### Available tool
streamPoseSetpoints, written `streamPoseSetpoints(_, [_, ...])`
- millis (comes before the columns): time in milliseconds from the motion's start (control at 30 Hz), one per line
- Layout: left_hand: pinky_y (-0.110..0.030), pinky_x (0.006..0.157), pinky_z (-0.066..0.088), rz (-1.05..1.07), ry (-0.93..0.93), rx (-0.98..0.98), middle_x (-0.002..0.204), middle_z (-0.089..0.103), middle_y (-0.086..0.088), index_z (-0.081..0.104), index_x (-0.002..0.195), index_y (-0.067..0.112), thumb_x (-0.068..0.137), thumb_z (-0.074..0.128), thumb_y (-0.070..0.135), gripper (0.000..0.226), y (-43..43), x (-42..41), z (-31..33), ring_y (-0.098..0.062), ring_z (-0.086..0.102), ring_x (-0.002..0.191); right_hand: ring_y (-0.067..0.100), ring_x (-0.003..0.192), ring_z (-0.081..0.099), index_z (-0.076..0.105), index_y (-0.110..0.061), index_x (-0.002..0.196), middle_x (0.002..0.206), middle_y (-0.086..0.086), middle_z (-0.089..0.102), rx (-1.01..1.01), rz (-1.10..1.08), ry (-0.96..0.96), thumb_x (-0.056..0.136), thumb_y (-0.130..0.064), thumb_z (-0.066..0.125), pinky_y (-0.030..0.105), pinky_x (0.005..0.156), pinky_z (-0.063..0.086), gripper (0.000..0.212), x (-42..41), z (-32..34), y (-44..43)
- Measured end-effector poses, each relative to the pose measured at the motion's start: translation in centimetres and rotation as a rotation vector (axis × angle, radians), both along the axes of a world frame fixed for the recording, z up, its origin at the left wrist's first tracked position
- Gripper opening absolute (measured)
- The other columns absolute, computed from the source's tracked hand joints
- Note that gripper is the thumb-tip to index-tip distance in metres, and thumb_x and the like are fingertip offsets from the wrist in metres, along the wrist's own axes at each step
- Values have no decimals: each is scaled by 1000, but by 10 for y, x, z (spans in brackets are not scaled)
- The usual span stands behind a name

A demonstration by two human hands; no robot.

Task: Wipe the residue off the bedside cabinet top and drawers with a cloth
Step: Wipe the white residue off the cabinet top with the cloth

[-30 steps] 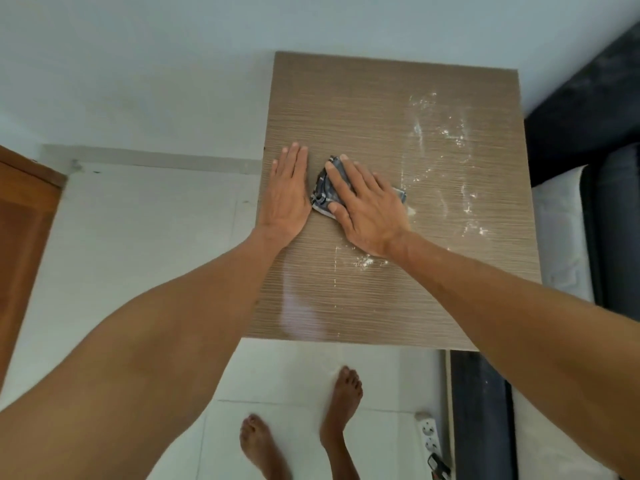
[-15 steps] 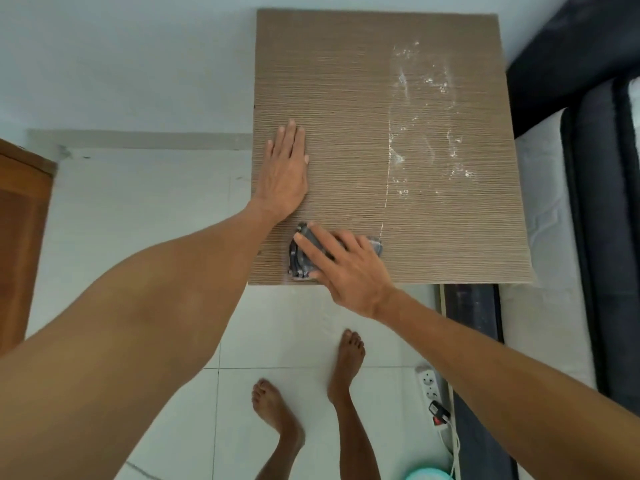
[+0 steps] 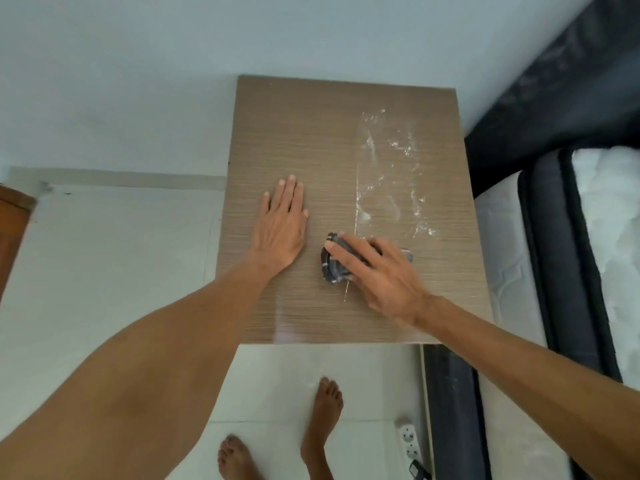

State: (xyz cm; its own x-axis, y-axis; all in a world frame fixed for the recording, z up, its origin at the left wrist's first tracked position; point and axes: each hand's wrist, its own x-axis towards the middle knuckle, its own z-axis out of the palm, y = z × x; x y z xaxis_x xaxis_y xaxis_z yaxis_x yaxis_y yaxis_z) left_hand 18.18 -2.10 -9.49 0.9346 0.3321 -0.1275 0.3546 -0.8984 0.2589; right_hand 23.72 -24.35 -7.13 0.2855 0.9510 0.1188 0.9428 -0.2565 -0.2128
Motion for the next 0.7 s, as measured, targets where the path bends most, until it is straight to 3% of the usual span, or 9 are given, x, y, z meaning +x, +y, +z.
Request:
streamPoseSetpoints(167, [-43,120,2,5,-43,47,162,6,-12,9,152,8,104,17,32,55,-10,34,-9,-25,3,149,31,93,53,33,-17,148,140,16,50,18,-154,-68,87,-15,65,43,82,50,69,123,9,44])
streamPoseSetpoints(333, [-44,122,5,35,-49,91,162,2,-9,6,153,9,104,11,33,55,-14,41,-13,-22,0,150,32,109,49,31,-17,151,146,13,43,-1,-260,-83,90,-15,61,44,94,45,68,207,12,91])
streamPoseSetpoints(567, [-42,122,1,49,-30,66,162,-4,-6,1,153,11,103,8,33,55,-14,43,-12,-20,-6,149,34,120,42,24,-19,154,152,10,36,-127,-238,-11,100,-40,40,47,103,39,60,265,3,132])
streamPoseSetpoints(700, [-42,122,1,45,-19,55,162,-2,-6,3,153,10,103,8,32,55,-12,43,-11,-20,-5,149,33,138,32,14,-32,155,159,9,24,-253,-264,-36,97,-62,18,49,110,32,66,265,-9,133])
